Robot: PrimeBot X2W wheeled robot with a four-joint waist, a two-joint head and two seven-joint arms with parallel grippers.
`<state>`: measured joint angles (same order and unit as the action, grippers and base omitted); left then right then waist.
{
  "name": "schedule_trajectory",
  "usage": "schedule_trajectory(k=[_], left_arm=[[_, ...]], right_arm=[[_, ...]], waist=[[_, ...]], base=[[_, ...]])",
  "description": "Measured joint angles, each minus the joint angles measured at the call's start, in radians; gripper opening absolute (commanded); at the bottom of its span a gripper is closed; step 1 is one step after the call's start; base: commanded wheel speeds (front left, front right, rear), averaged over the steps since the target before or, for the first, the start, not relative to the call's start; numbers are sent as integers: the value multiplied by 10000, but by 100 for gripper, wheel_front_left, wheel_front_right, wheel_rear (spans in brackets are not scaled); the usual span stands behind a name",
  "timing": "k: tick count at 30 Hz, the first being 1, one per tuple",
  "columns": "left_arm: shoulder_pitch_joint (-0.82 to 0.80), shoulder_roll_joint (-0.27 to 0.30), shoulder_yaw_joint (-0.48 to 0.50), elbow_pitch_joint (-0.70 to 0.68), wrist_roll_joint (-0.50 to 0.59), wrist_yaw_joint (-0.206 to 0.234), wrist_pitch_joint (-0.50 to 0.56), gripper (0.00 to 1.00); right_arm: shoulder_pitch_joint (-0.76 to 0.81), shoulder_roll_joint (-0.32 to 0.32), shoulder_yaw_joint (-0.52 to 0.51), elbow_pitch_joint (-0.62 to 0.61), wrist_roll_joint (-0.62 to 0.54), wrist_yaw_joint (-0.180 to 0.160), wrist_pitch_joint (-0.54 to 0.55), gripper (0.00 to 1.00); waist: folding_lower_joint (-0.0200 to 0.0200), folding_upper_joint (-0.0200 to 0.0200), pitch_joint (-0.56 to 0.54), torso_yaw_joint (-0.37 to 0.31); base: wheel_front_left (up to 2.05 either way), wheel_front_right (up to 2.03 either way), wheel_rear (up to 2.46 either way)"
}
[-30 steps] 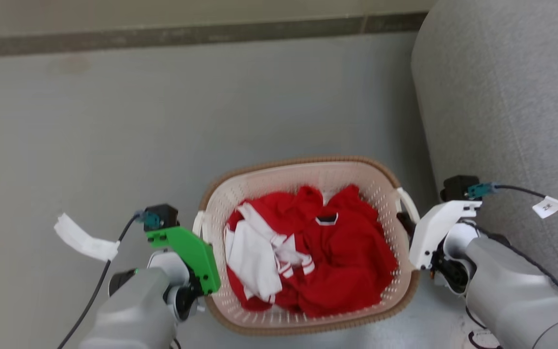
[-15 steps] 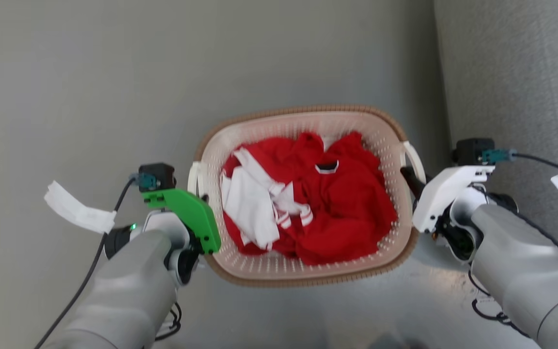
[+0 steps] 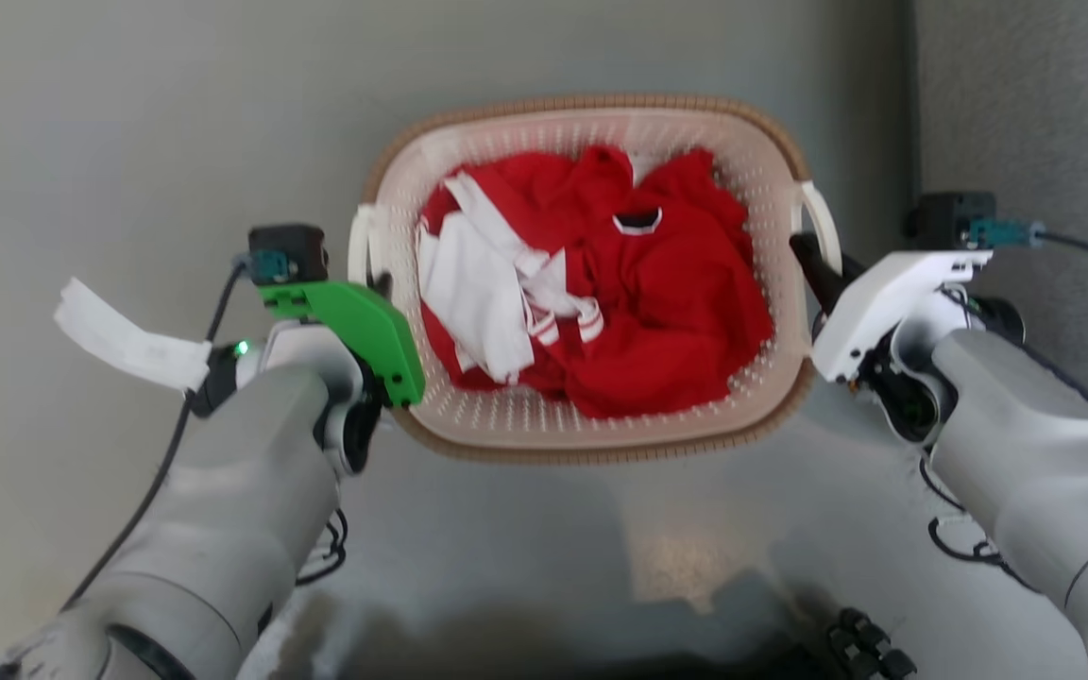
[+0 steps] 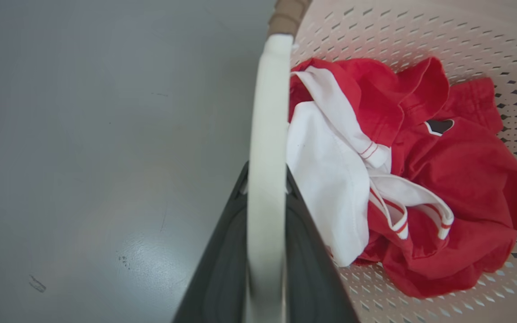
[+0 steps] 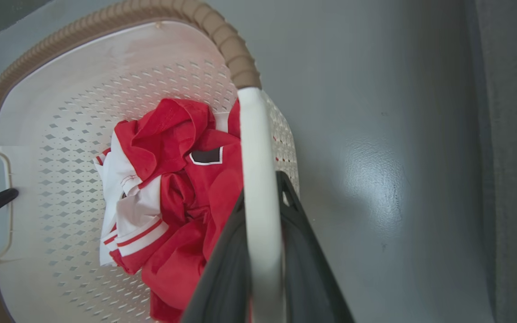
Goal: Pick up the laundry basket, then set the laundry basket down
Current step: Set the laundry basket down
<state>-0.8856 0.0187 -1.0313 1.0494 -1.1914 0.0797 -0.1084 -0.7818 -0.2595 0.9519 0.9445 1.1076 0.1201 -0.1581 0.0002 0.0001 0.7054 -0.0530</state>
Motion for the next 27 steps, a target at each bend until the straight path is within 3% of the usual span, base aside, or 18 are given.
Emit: schedule_trajectory(k=[14, 27], left_arm=[[-567, 23, -123, 15, 171, 88, -384, 0], [-1033, 59, -320, 2, 171, 96, -779, 0]], right_arm=[[-514, -190, 247, -171, 102, -2, -353, 0], [-823, -355, 374, -199, 242, -4, -619, 0]], waist=[[0, 0, 1526, -37], [-1, 0, 2151, -72]], base=[[0, 0, 0], [0, 0, 0]])
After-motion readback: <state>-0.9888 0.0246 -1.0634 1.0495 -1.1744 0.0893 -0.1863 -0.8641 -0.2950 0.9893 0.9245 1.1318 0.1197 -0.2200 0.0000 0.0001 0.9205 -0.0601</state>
